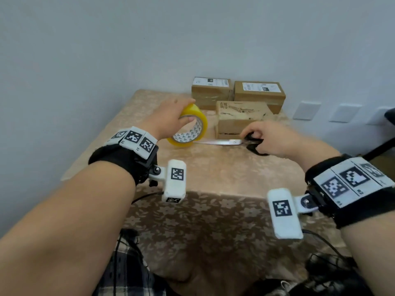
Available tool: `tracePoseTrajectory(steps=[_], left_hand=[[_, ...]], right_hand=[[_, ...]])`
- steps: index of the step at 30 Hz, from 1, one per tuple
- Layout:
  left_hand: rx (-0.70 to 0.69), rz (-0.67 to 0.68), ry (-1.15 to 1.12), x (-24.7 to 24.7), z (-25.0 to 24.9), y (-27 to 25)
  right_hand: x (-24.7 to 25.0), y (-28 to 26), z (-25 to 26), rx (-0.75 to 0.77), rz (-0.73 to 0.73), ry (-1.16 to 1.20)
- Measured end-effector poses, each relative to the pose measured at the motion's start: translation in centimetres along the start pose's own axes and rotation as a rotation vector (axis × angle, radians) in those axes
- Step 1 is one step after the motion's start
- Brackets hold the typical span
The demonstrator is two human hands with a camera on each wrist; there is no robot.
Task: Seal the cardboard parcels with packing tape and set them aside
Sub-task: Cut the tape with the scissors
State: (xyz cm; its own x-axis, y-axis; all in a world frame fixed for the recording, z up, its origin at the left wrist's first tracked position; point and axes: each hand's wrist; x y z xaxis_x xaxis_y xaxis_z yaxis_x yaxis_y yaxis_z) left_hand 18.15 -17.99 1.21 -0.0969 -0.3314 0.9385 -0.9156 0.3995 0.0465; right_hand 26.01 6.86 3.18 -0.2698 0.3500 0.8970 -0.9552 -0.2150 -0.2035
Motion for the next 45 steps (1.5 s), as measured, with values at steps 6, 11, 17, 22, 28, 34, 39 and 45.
tracePoseTrajectory(steps=[6, 11, 17, 22, 28, 34, 39, 45], left_hand=[[0.021, 0.055, 0.008, -0.5, -0.6, 0.1], [0.034, 0.059, 0.001, -1.1, -0.8, 0.0], [0.005, 0.004, -0.042, -1.3, -0.4, -0.5], [-0.028, 0.001, -0.046, -1.3, -0.1, -0.5], [-0.092, 0.033, 0.048, -1.6, -1.8, 0.4], [-0.103, 0.065, 0.044, -1.9, -1.9, 0.3], [-0.100, 0.076, 0.030, -1.9, -1.6, 0.2], [-0.063, 0.031, 0.026, -1.9, -2.2, 0.0]], right_hand=[[-0.2, 1.4, -1.1, -0.058, -0.434, 0.308], [-0.9, 4.6, 1.8, -0.115, -0.606, 0.110], [-3.3, 8.4, 4.4, -0.135, -0.537, 0.031], [-4.1, 9.3, 3.9, -0.079, -0.540, 0.025], [-3.4, 8.1, 1.9, -0.034, -0.477, 0.057], [-3.9, 8.0, 1.4, -0.010, -0.482, -0.076], [-3.6, 8.3, 1.6, -0.006, -0.442, -0.065], [-1.9, 6.2, 1.0, 0.091, -0.460, 0.440]])
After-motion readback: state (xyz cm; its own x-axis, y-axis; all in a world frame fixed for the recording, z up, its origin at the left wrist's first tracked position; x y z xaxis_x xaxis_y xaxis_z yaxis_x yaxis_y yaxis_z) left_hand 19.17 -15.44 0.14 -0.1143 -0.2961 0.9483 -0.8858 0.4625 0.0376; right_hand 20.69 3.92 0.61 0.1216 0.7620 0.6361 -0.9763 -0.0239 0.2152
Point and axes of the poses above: each hand's wrist, its own y-axis towards the middle knuckle, its own x-axis out of the back of the hand, z = x × y, and after that the axes turned 8 degrees about z, right-handed
